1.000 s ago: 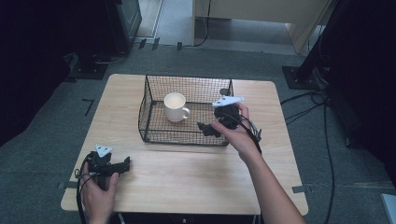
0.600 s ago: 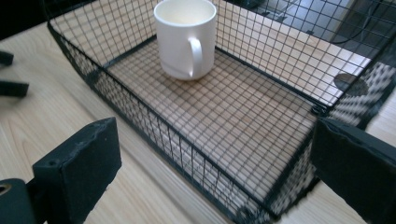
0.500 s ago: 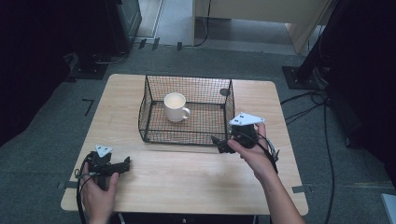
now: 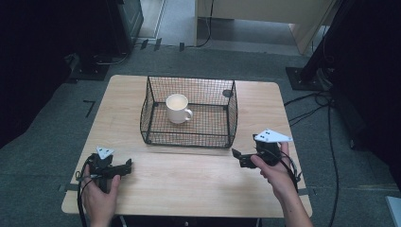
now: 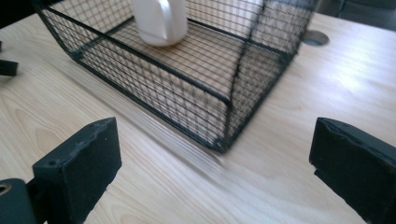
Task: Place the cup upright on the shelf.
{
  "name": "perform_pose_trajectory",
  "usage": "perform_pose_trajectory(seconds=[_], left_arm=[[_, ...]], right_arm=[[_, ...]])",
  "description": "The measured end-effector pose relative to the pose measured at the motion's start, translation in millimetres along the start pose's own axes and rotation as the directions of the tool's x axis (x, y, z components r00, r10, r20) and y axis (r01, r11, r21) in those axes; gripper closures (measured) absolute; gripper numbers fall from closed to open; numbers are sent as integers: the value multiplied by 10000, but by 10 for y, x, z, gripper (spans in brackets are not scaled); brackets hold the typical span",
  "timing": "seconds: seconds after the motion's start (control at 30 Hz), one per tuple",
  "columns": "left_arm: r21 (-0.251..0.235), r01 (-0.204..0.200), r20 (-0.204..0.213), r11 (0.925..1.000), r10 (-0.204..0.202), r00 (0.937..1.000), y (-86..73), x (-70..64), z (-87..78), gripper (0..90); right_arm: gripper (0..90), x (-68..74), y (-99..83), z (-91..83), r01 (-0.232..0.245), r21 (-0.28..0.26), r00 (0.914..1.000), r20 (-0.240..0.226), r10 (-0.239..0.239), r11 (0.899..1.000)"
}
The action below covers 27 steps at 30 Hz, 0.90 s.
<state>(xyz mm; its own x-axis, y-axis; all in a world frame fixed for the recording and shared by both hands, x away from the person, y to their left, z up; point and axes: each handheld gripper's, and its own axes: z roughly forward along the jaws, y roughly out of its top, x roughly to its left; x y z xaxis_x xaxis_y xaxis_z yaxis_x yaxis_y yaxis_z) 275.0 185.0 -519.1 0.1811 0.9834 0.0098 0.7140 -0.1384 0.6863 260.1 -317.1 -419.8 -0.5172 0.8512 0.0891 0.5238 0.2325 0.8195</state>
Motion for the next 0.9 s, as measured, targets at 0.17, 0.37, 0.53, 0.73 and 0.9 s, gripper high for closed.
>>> perform_pose_trajectory(seconds=[0.17,0.37,0.53,0.73,0.9], left_arm=[[-3,1,-1,10000,-1,10000,0,0,0,0],[14,-12,-3,10000,12,10000,0,1,-1,0],[16,-32,2,10000,32,10000,0,0,-1,0],[17,-37,3,10000,37,10000,0,0,-1,0],[14,-47,1,10000,47,10000,0,1,-1,0]], right_arm=[[19,-144,-208,-97,-369,21,9983,446,368,9993],[19,-320,-499,-181,-956,2,9912,915,952,9954],[30,-461,-769,-240,-1513,41,9810,1232,1496,9885],[33,-620,-1012,-332,-2033,68,9659,1648,1995,9791],[35,-714,-1178,-388,-2351,159,9523,2038,2271,9718]])
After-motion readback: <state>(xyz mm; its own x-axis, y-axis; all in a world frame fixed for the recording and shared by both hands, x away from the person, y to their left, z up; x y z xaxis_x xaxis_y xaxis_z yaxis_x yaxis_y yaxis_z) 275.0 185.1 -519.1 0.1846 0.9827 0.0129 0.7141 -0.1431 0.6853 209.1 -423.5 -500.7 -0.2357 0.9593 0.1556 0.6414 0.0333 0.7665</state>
